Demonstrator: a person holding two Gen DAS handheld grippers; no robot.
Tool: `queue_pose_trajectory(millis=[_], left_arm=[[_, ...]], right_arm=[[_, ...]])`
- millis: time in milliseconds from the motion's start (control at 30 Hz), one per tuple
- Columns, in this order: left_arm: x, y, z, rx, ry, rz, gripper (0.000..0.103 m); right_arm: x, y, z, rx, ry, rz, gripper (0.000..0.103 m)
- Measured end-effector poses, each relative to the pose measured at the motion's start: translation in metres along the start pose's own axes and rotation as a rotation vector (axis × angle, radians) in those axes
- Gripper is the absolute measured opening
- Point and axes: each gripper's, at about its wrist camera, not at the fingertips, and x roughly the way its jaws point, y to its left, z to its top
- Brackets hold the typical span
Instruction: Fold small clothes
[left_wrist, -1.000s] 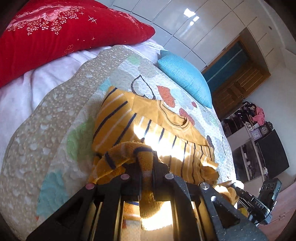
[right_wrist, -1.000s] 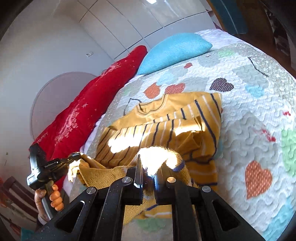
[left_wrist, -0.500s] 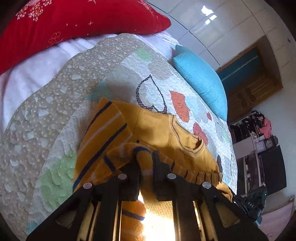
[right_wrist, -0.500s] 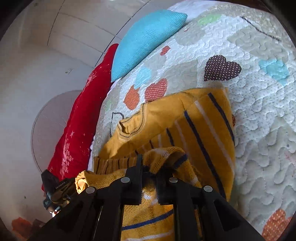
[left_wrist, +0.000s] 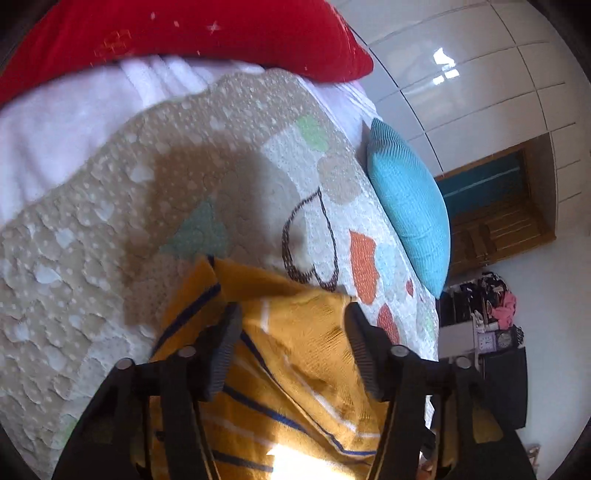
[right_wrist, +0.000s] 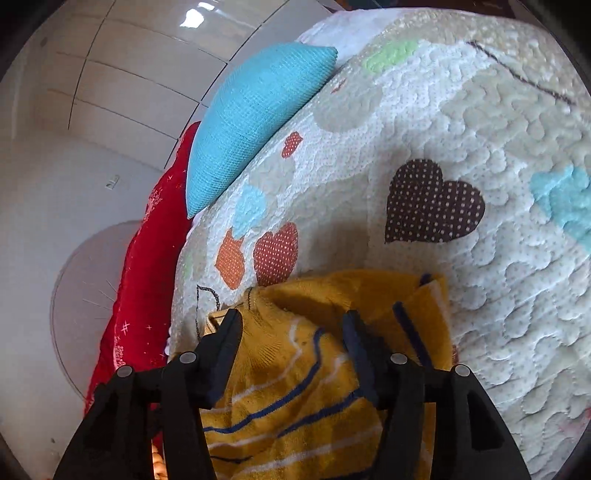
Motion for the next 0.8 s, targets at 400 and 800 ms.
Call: queue_pose_trajectory(millis=[400,800], left_arm=[[-0.005,-0.069,-0.054,0.483,0.014,0.115,0.071],[0.051,-0.03,-0.074,0.602,-0.06,0.371,0.071]], right_arm=[[0.023,0.083,-0.057,-0.479,0.092,-0.109,0.057],[0.066,0.044,-0.049,-0.495,-0.023,-0.359,0.051]])
